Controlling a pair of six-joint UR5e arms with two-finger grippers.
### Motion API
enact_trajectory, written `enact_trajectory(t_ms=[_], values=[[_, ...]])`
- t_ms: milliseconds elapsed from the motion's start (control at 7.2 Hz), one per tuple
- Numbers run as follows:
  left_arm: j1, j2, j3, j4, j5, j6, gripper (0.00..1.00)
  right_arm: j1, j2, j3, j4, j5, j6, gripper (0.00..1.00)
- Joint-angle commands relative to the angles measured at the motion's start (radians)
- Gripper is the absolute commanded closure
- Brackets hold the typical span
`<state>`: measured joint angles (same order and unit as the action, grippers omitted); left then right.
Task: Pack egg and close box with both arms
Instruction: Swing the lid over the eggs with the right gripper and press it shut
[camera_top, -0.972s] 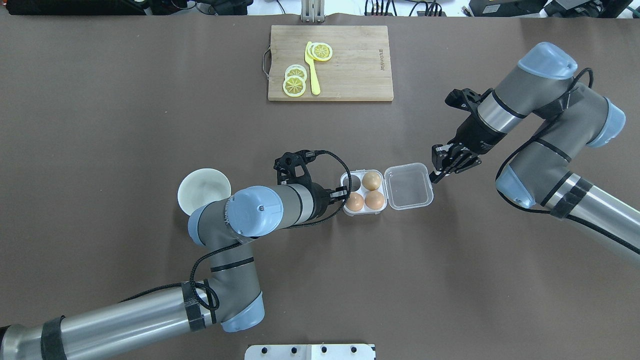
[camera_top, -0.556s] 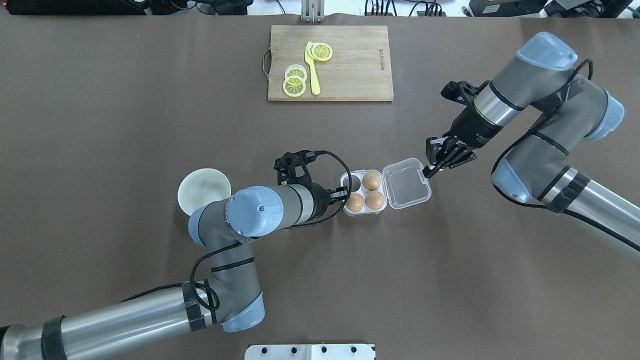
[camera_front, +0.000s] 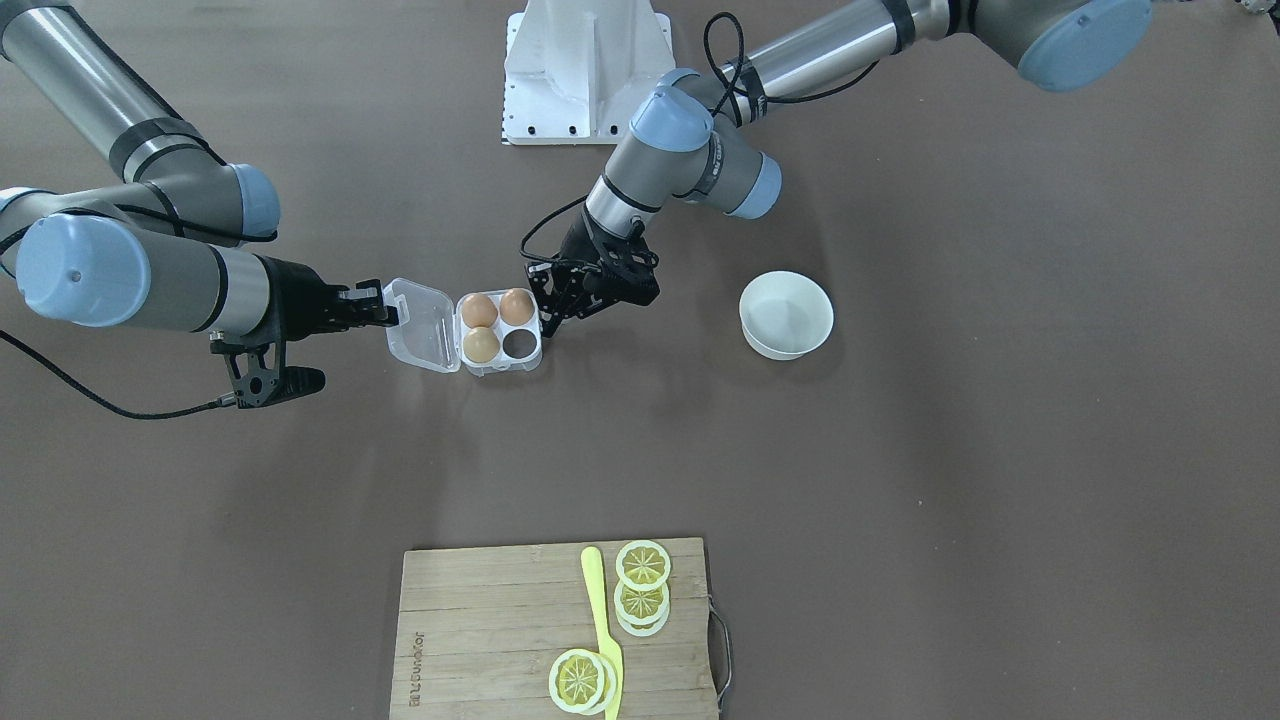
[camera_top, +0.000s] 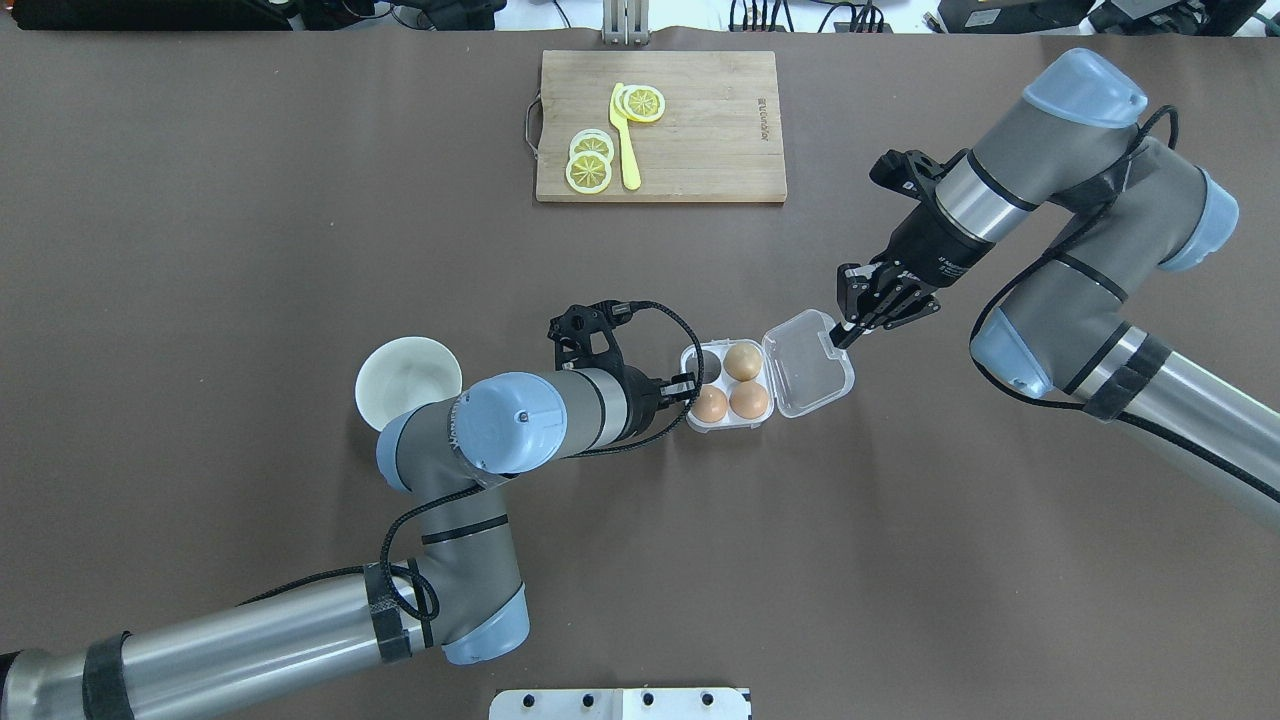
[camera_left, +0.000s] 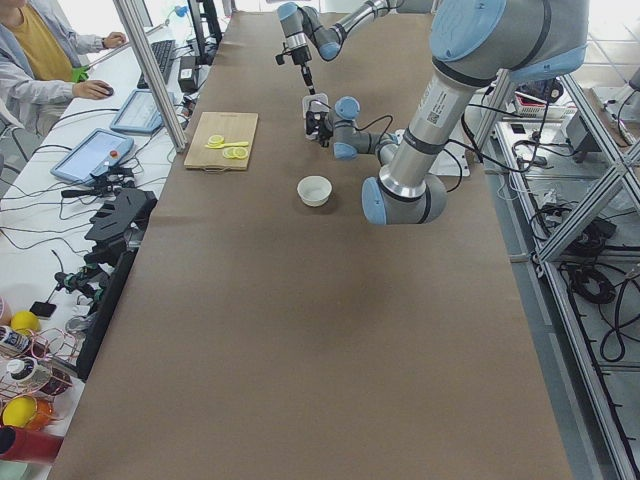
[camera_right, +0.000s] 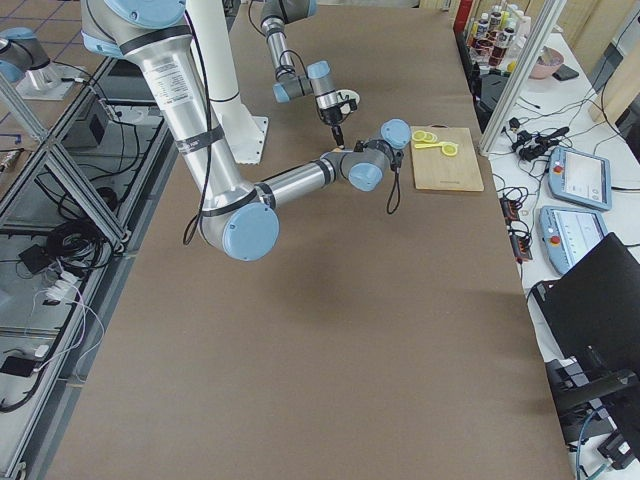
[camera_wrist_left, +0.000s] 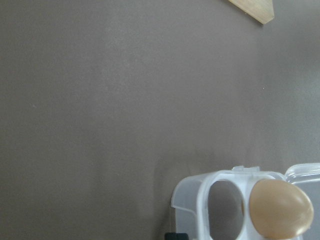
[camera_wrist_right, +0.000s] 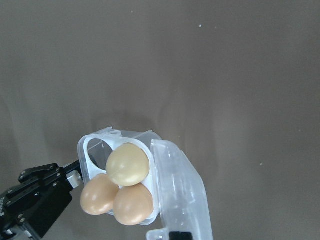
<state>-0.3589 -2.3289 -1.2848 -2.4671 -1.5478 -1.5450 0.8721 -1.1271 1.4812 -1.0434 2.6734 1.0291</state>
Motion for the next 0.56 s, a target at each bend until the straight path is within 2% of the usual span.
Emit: enact_trajectory(t_ms=[0,417], values=[[0.0,0.005,-0.001,-0.01,0.0,-0.001,1.0,-0.019,0.003,0.008,0.0,-0.001,0.023,1.0],[0.002,0.009,-0.004,-0.013,0.002,-0.003,1.0,-0.031,0.021,0.013,0.0,-0.003,0.031,1.0]])
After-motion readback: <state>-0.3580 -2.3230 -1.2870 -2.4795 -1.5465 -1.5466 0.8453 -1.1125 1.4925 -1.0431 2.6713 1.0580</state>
